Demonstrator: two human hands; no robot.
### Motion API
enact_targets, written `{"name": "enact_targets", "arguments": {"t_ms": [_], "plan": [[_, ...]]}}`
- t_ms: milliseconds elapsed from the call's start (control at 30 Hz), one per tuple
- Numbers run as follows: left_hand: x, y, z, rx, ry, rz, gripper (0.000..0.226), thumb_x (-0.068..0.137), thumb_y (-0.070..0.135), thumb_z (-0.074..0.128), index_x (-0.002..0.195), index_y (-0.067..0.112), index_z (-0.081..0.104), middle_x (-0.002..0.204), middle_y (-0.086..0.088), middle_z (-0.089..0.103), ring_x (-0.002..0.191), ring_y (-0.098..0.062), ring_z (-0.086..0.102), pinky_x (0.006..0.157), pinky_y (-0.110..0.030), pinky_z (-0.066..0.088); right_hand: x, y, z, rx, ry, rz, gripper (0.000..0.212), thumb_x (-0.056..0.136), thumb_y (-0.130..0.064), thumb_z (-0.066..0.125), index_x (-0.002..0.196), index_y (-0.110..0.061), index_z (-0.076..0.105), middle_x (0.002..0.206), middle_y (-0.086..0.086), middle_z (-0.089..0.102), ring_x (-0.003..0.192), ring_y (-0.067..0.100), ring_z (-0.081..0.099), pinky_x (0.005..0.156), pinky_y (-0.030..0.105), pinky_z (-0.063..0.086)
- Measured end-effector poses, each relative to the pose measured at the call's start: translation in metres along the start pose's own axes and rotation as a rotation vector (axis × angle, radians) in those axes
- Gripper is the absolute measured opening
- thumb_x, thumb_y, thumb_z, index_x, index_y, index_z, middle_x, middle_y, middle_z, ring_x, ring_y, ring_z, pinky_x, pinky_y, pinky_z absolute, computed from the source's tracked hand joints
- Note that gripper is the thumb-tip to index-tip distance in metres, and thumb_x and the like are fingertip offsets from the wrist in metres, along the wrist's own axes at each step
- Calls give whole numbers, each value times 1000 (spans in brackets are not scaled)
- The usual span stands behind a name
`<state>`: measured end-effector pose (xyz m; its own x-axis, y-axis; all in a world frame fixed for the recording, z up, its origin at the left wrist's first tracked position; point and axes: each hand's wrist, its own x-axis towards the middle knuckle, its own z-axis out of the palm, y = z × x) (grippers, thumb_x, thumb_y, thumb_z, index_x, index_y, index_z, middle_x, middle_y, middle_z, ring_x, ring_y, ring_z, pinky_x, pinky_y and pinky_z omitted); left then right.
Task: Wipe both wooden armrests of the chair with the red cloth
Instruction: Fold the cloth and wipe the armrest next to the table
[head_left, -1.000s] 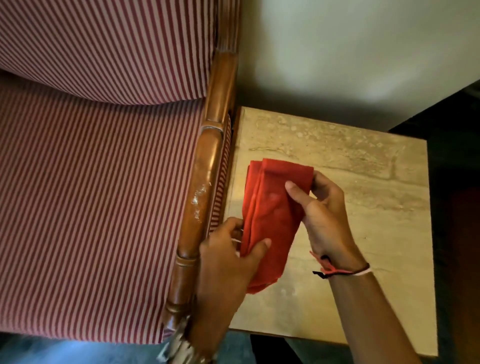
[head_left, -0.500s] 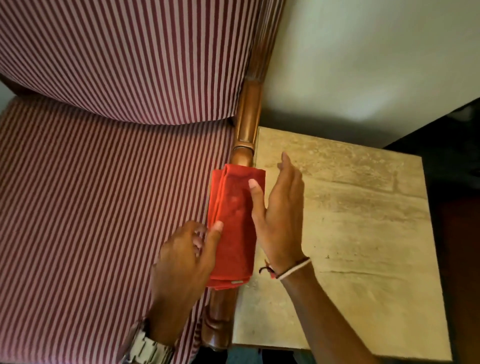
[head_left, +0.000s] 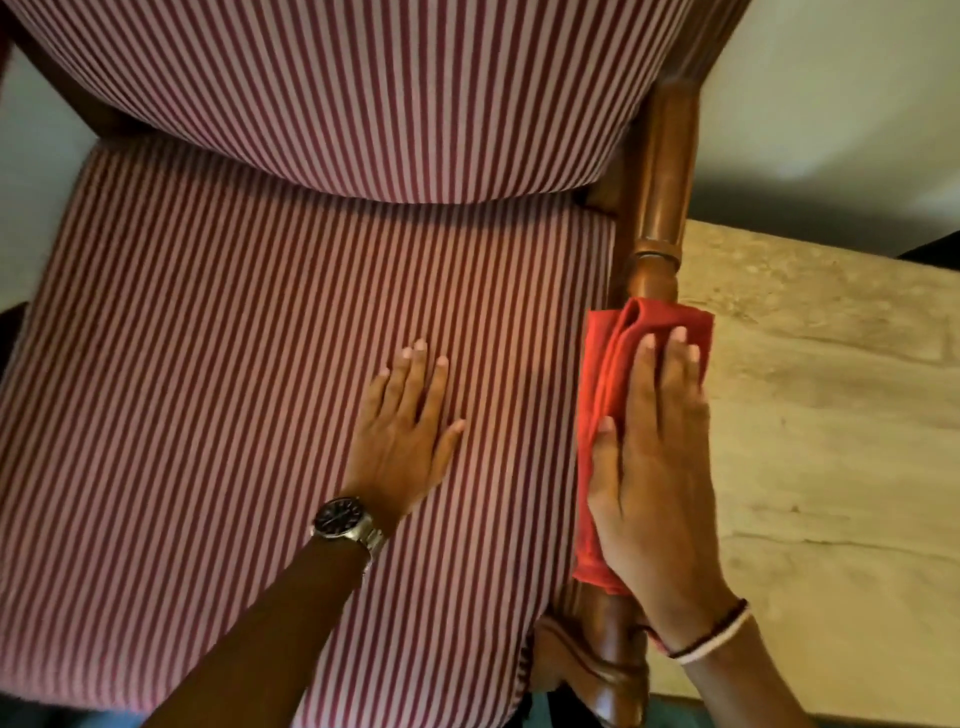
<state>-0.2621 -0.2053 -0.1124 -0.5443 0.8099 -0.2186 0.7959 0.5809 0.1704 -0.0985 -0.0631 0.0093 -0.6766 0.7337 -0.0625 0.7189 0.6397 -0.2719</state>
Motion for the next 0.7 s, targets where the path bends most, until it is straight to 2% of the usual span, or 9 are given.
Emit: {"name": "enact_targets", "arguments": {"t_ms": [100, 200, 300, 433, 533, 700], "plan": [[9, -6, 31, 39, 61, 6, 71, 103, 50, 23, 160, 8, 15, 169, -19, 11, 157, -32, 10, 127, -51, 19, 16, -2, 11, -57, 21, 27, 65, 106, -33, 28, 164, -10, 10, 173, 15, 4, 161, 32, 4, 129, 53, 19], [6, -15, 36, 62, 161, 13, 70, 103, 49, 25, 159, 7, 18, 168, -19, 14, 158, -31, 12, 127, -50, 17, 48, -10, 9, -90, 49, -27, 67, 108, -40, 33, 164, -11, 10, 173, 16, 5, 161, 32, 4, 130, 51, 19], [6, -13, 34, 69, 173, 35, 69, 103, 48, 27, 158, 6, 22, 167, -20, 17, 157, -32, 16, 127, -50, 19, 82, -13, 7, -132, 72, -1, 64, 110, -37, 33, 164, -14, 8, 173, 14, 3, 161, 31, 3, 129, 51, 20], [7, -10, 32, 94, 184, 31, 68, 103, 46, 30, 157, 5, 25, 166, -21, 20, 155, -34, 20, 125, -51, 23, 17, -13, 11, -105, 50, 20, 64, 110, -31, 38, 165, -17, 8, 174, 11, -1, 161, 30, 3, 126, 54, 30], [8, -12, 34, 111, 209, 38, 68, 104, 46, 29, 157, 4, 25, 166, -22, 20, 155, -34, 20, 125, -51, 22, -23, -11, 14, -124, 29, -12, 67, 104, -31, 43, 164, -15, 17, 174, 11, 5, 161, 30, 7, 125, 53, 30], [8, -12, 37, 105, 224, 28, 68, 104, 45, 29, 158, 5, 23, 167, -21, 19, 156, -33, 18, 126, -50, 20, 100, -14, 4, -129, 62, -10, 64, 109, -37, 35, 164, -15, 11, 173, 15, 4, 161, 33, 4, 128, 53, 22]]}}
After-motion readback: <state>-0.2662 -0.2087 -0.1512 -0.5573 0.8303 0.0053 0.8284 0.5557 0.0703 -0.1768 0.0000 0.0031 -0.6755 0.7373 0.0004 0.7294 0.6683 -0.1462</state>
